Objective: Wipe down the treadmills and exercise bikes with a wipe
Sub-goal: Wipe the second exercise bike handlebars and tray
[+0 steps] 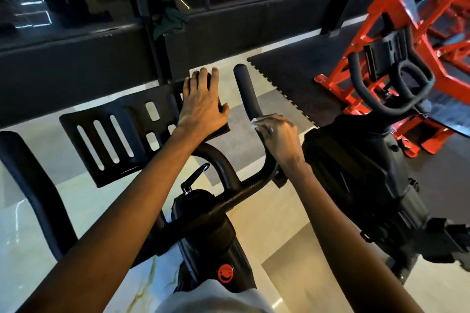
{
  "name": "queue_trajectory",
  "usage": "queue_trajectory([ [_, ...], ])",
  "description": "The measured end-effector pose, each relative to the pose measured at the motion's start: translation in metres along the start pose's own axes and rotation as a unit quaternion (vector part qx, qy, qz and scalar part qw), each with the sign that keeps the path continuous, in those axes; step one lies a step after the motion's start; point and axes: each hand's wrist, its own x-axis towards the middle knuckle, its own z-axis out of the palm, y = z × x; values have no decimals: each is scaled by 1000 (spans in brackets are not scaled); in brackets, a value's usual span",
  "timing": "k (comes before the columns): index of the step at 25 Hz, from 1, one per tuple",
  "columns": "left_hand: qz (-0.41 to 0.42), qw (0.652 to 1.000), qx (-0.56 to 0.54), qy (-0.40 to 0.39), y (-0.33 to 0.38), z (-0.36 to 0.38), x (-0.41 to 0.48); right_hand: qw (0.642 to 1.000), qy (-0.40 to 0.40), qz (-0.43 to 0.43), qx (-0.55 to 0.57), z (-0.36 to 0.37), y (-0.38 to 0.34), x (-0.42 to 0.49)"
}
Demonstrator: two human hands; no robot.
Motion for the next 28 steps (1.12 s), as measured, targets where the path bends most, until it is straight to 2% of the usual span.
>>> queue_trajectory([
  [5,16,1000,16,-16,-5,-4,4,999,41,-22,5,16,-9,39],
  [11,14,999,27,-19,-3,-1,3,989,93,68,93,1,-5,10],
  [17,15,1000,24,-10,-1,-4,0,959,169,140,180,5,-22,80],
  [23,9,1000,24,-17,1,-5,-1,979,112,101,134,4,-14,55],
  [28,10,999,28,-28,4,-8,-4,973,179,61,130,7,-30,92],
])
